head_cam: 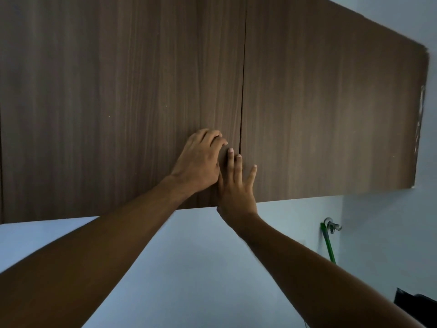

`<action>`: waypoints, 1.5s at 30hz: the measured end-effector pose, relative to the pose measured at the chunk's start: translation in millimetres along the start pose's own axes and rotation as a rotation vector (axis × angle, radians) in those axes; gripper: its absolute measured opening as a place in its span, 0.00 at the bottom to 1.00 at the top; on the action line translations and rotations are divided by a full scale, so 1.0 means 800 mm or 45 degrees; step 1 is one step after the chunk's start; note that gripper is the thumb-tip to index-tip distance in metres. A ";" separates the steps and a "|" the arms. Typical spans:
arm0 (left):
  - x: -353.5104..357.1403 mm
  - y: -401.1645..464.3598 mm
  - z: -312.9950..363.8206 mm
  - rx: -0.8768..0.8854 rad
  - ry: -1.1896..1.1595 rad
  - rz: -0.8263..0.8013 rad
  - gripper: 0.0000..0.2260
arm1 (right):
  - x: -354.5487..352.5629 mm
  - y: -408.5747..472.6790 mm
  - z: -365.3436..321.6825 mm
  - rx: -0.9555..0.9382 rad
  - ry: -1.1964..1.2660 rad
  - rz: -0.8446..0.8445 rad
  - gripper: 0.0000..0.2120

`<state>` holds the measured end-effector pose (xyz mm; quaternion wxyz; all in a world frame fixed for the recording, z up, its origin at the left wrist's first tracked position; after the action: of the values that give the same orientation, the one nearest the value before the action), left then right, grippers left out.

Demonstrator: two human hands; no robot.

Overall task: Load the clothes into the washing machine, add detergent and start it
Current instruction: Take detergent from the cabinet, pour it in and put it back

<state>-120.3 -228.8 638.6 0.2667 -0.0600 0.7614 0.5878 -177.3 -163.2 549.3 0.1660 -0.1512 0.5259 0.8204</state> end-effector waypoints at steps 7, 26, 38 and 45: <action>-0.009 -0.010 0.013 0.095 -0.040 0.104 0.19 | 0.000 -0.018 0.002 0.064 0.349 0.085 0.56; -0.096 0.013 0.134 0.251 0.063 0.155 0.15 | -0.095 -0.088 0.106 0.595 1.722 -0.382 0.17; -0.208 -0.051 0.188 0.219 -0.189 0.347 0.13 | -0.234 -0.156 0.113 0.608 1.613 0.037 0.05; -0.310 -0.108 0.196 0.277 -0.460 0.475 0.11 | -0.356 -0.193 0.084 0.628 1.523 0.292 0.08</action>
<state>177.9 -164.7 656.2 0.2900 0.2158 0.7581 0.5428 140.0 -73.3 571.2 -0.2136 -0.4818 0.7128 0.4627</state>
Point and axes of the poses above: each hand's wrist, its own y-axis towards the middle knuckle, its own x-axis out of the palm, z = x × y, the point moved 8 cm from there along y, towards the middle knuckle, and after that the axes turned 13 degrees about -y, right-handed, at the moved point
